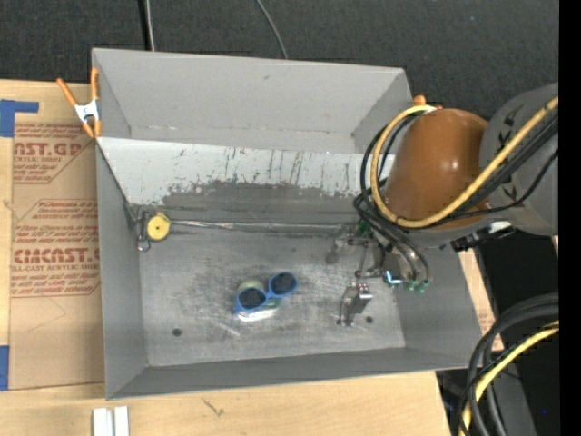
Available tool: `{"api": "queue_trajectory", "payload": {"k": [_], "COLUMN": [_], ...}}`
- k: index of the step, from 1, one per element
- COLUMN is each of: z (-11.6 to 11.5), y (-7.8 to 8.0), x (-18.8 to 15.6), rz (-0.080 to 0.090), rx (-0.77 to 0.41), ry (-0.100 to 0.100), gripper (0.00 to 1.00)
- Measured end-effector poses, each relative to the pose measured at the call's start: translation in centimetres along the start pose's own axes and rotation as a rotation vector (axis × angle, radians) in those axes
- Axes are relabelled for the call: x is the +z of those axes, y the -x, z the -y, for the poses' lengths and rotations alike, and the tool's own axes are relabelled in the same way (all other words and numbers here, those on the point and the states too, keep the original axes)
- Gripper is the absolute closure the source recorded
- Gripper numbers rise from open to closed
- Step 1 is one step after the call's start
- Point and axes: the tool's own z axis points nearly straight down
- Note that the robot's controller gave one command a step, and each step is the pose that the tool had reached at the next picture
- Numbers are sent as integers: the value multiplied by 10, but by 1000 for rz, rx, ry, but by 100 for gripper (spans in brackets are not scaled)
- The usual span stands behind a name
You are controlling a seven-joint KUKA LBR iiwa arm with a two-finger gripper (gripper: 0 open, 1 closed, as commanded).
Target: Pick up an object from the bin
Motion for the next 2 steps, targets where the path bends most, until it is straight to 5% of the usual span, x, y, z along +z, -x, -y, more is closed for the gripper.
{"api": "queue_trajectory", "payload": {"k": [1, 2], "z": [-98, -91], "y": [19, 34], "x": [64, 103], "rz": [6, 9], "rx": [-471, -549], "ry": [1, -2], "gripper": [0, 0]}}
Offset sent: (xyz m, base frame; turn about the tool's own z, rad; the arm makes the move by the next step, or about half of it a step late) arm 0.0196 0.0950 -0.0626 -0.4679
